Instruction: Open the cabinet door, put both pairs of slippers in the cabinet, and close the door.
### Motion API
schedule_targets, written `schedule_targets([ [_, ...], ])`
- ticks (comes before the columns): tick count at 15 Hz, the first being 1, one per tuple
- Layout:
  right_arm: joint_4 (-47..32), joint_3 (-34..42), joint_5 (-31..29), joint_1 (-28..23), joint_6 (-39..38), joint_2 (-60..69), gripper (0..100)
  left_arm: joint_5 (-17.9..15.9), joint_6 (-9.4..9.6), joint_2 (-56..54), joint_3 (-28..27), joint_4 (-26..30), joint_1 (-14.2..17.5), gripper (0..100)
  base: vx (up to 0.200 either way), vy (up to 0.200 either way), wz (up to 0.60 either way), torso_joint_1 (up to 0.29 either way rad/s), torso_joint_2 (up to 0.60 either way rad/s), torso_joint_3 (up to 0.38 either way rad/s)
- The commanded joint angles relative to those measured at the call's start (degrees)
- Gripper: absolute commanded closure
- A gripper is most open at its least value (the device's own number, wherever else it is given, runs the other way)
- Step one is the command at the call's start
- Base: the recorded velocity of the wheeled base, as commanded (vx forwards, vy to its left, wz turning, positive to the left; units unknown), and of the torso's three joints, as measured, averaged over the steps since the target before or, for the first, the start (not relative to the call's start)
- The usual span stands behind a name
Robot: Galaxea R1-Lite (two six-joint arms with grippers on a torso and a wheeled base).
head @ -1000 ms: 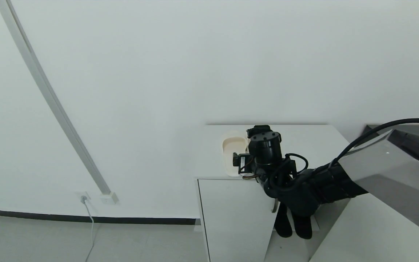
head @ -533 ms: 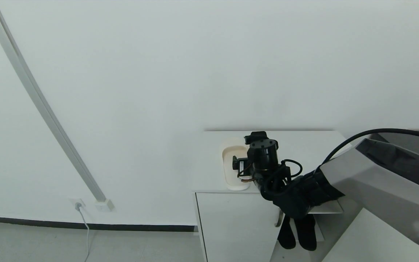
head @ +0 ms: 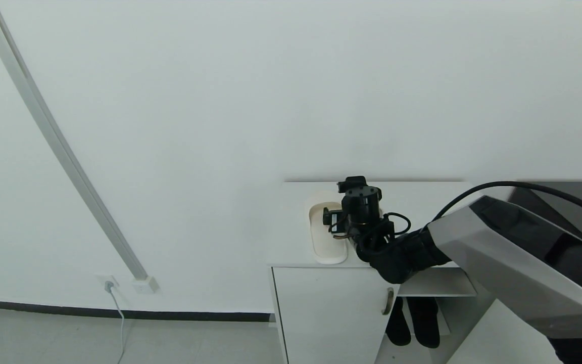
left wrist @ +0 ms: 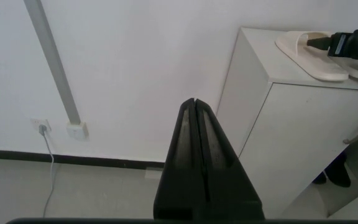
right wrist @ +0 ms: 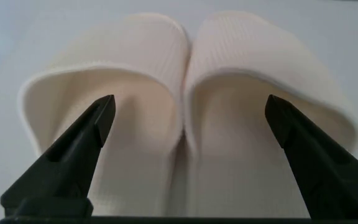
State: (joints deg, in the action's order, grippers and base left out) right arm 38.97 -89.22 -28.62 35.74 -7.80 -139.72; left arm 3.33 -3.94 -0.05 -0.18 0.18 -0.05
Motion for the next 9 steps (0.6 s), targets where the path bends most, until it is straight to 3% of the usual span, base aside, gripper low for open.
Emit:
schedule_targets([
  [1, -1.9, -4.5, 0.1, -0.1, 0.0, -2.5, 0, 0.0, -0.02, 0.0, 0.0, 0.0, 0.0, 100, 0.0, 0.0, 0.0, 0.0, 0.0, 0.0],
  [3, -4.3, -7.6, 0.1, -0.1, 0.0, -3.7, 0, 0.0, -0.02, 0.0, 0.0, 0.0, 0.0, 100, 0.0, 0.0, 0.0, 0.0, 0.0, 0.0],
  [4, -4.5, -8.2, 0.1, -0.1, 0.0, -4.1, 100, 0.0, -0.02, 0.0, 0.0, 0.0, 0.0, 100, 0.0, 0.0, 0.0, 0.0, 0.0, 0.0],
  [9, -4.3, -8.2, 0.1, -0.1, 0.0, -4.2, 100, 0.0, -0.11, 0.0, 0.0, 0.0, 0.0, 100, 0.0, 0.0, 0.0, 0.0, 0.0, 0.0],
])
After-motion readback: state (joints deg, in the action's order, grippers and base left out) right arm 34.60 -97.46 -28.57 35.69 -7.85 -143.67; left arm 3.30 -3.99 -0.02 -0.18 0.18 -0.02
